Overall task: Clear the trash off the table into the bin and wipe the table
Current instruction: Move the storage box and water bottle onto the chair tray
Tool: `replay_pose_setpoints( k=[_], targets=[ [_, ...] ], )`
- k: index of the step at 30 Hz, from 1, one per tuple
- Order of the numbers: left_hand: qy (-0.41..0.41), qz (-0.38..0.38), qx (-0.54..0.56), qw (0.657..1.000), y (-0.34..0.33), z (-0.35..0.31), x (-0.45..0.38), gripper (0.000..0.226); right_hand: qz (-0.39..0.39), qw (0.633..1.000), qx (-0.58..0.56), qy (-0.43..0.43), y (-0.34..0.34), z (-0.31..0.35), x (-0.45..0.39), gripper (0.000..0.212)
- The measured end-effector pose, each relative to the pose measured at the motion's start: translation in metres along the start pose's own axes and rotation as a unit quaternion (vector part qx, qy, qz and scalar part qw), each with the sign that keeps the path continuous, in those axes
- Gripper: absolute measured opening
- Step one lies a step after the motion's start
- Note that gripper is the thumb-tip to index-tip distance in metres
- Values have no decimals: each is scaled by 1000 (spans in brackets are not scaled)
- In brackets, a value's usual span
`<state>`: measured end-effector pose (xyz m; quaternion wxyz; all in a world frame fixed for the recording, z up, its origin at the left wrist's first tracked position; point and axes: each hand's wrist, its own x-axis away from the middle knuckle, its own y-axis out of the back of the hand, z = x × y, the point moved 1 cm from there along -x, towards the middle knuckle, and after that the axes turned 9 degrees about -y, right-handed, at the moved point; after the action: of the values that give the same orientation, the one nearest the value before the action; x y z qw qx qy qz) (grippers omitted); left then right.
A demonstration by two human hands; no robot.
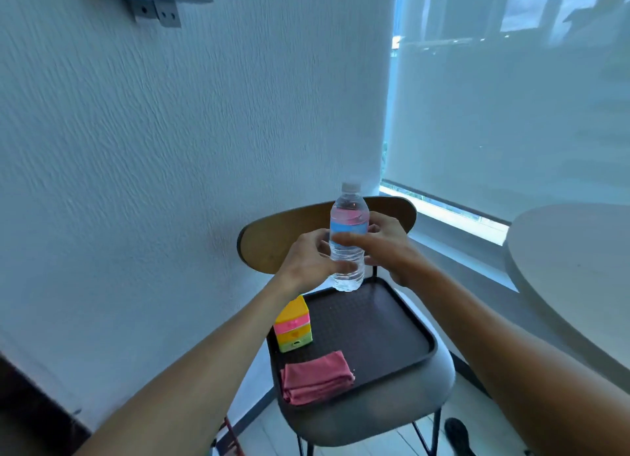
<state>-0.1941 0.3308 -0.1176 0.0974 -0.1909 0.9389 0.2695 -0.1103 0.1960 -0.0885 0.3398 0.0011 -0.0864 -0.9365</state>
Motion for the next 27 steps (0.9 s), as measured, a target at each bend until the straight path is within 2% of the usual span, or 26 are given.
replay_pose_setpoints(
  k=[9, 13, 18, 20, 24, 27],
  targets=[
    [78, -31, -15, 996, -16, 75, 13, 52, 47, 997, 35, -54, -35, -70, -46, 39],
    [125, -34, -22, 991, -32, 109, 2, 51, 58, 993, 63, -81, -40, -108, -78, 45],
    [183, -33, -39, 982, -55, 149, -23, 52, 73, 987, 101, -101, -38, -149, -120, 41],
    [196, -29, -56, 979, -61, 160, -30, 53, 77, 985, 103, -114, -38, -162, -132, 42],
    [224, -22, -95, 970, -69, 179, -39, 42, 93, 982, 107, -127, -43, -188, -156, 46],
    [229, -47, -144, 961, -66, 189, -43, 41, 106, 979, 120, -127, -49, -206, -170, 44]
  ],
)
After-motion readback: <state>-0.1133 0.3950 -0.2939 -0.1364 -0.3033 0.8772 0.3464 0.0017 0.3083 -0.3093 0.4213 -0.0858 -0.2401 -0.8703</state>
